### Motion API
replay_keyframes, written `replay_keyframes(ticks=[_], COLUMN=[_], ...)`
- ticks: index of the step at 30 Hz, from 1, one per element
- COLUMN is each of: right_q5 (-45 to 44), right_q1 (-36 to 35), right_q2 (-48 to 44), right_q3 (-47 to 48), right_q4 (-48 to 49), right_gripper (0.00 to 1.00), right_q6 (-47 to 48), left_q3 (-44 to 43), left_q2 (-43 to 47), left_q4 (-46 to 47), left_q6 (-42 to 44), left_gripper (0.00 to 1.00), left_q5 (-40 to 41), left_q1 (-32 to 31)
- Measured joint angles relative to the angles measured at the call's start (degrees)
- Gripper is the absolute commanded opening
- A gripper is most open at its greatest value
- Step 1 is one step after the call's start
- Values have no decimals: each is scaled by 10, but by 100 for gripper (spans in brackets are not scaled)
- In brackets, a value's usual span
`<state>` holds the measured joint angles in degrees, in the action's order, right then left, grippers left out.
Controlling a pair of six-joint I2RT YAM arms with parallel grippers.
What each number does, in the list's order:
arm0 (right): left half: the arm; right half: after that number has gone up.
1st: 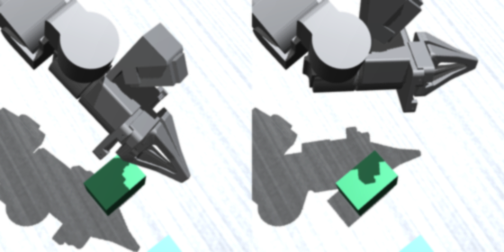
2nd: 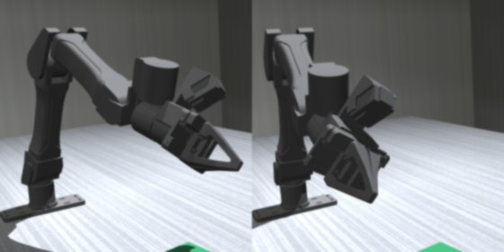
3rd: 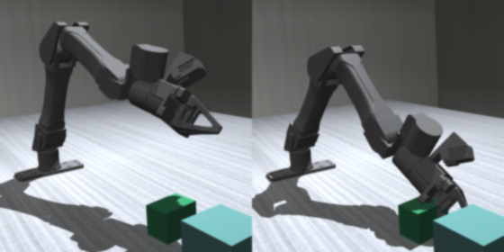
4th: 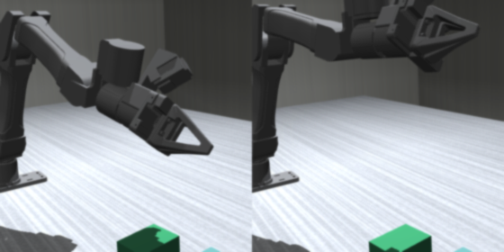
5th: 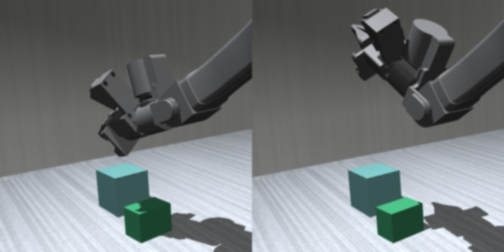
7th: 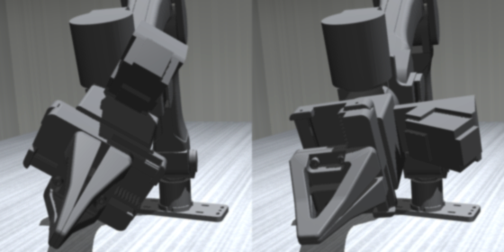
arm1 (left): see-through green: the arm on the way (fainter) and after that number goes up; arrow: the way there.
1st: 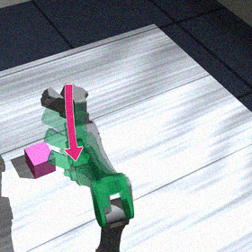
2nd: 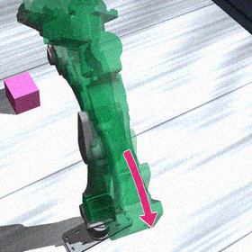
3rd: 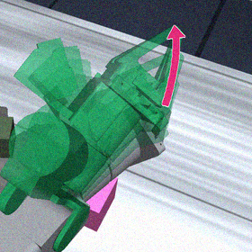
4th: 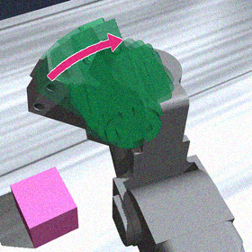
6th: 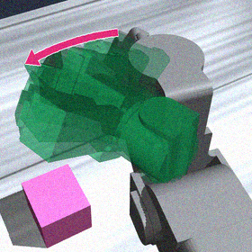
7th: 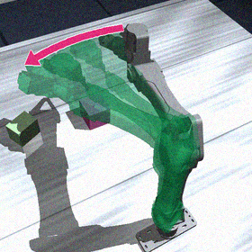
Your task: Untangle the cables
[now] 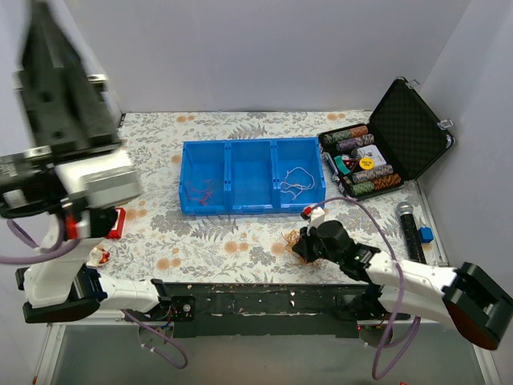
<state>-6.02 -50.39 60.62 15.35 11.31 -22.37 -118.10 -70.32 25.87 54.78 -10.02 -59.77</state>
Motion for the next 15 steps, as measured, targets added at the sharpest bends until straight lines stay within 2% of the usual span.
replay_keyframes(ticks=[3,7,10,11,13,15], right_q5=[56,107,128,131,133,132], right_q1=[-2,-4,-4,-4,-4,-4], right_q2=[-91,-157,-185,-193,-213,-228], right_q3=[-43,-51,-54,-58,-67,-74], right_q4=[30,59,80,84,86,85], right_gripper=[3,23,47,52,59,60], right_q6=[25,47,49,50,52,53], left_q3=[56,125,194,218,246,263], left_q2=[-9,-29,-36,-39,-49,-61], left_q4=[-9,-23,-15,-10,1,16], left_q6=[-42,-117,-169,-189,-220,-246], left_gripper=[0,0,0,0,0,0], left_q5=[23,50,62,64,64,63], left_q1=[0,0,0,1,6,13])
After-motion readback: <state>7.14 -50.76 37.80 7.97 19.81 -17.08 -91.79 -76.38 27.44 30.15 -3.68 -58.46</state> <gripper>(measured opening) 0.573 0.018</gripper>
